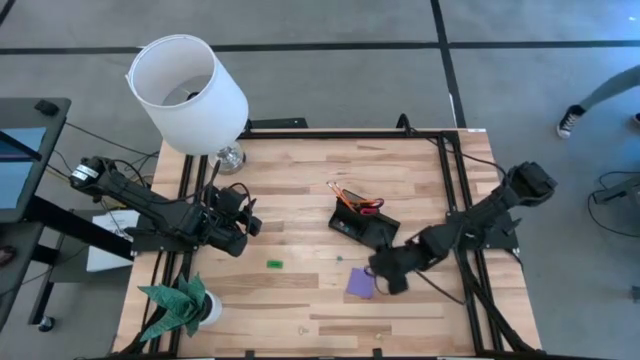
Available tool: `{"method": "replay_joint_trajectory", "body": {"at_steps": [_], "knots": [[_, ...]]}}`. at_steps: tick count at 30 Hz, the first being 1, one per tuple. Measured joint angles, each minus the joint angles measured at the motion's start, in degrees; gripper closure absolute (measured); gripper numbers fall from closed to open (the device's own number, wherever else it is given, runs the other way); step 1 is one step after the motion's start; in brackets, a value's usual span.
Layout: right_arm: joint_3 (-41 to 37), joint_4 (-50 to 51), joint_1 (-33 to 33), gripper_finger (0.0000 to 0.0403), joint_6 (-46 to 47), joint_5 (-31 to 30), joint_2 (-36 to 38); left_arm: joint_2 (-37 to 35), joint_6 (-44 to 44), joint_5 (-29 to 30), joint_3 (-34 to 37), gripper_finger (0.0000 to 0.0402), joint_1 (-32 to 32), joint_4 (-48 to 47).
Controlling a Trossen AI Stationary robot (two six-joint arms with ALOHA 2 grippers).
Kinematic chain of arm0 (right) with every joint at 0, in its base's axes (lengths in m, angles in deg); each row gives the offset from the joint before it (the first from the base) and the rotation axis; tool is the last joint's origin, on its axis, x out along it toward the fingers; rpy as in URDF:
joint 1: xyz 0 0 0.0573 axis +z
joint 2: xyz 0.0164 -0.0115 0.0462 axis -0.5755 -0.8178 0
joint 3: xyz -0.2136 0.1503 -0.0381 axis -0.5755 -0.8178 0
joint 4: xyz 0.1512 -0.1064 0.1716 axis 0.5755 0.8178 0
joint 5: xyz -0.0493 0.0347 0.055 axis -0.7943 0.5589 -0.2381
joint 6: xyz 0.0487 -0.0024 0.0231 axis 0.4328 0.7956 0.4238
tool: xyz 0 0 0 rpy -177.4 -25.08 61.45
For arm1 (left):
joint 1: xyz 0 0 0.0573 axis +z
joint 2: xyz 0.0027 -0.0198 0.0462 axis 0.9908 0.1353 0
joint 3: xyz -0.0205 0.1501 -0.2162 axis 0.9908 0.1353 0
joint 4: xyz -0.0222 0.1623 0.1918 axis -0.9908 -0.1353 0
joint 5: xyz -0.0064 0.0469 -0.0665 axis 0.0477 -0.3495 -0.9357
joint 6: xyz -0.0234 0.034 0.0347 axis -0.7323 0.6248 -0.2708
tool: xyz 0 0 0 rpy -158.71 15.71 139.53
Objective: Pick and place office supplies into organizer
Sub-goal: Put the blue binder clip into the black desk organizer
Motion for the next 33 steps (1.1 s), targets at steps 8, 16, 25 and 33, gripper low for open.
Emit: {"method": "replay_joint_trajectory", "body": {"at_steps": [8, 16, 25, 33], "knots": [[0.0, -12.4, -12.3, 0.0347, 0.2, -8.5, 0.0, 0.0, 0.0, 0.0, 0.0, 0.0274, 0.0, 0.0], [0.0, -18.4, -20.8, 0.0347, 0.1, -5.0, 0.1, 0.0, 0.0, -1.9, 0.0, 0.0274, 0.0, 0.0], [0.4, -25.8, -19.2, 0.0347, -1.3, -11.1, -8.0, 0.0, 1.9, -3.3, 0.0, 0.0274, 0.0, 0.0], [3.9, -25.3, -17.9, 0.0347, -7.4, -25.0, -14.4, 0.0, 2.1, -3.3, 0.0, 0.0274, 0.0, -0.2]]}}
